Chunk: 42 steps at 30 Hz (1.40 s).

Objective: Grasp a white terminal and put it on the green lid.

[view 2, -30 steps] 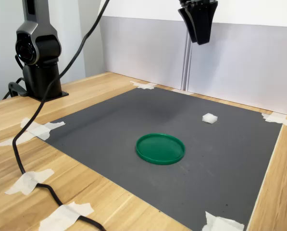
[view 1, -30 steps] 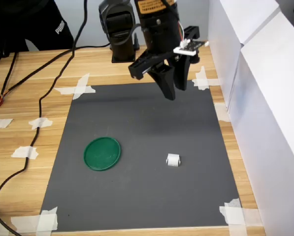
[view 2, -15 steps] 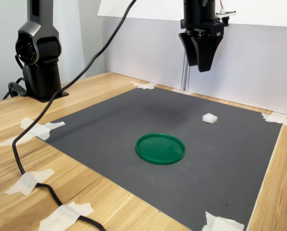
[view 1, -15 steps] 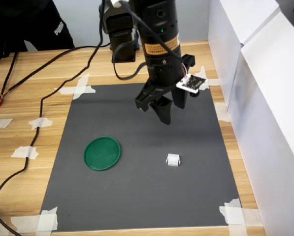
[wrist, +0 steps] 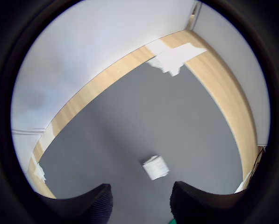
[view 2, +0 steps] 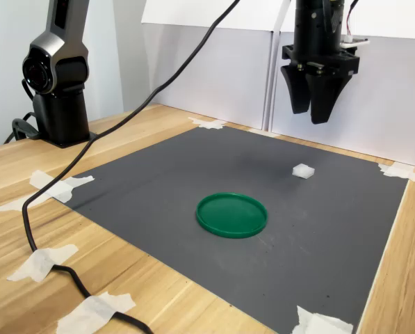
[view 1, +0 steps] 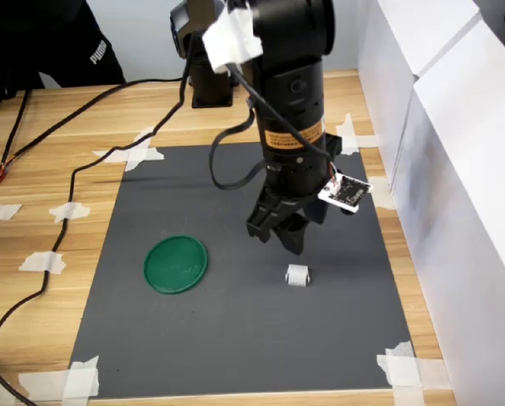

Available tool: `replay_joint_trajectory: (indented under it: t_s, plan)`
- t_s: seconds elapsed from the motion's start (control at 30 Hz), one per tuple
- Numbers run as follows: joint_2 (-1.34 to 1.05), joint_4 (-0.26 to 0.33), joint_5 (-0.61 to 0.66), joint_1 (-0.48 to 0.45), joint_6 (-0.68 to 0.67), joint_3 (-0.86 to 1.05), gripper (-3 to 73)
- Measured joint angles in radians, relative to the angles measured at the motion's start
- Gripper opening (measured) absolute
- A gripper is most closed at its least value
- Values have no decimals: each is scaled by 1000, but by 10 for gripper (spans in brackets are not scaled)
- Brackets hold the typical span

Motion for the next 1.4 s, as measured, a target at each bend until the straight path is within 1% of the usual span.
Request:
replay_joint_trajectory:
  t_s: [0.2,0.67,0.93,1.17,1.4]
  plan:
    - [26,-33,-15,0,11,-1,522]
    - [116,-42,-33,0,62,-2,514]
    - [149,-60,-40,0,74,-2,514]
    - [154,-108,-60,0,106,-2,509]
    - [155,-78,-67,0,106,-2,507]
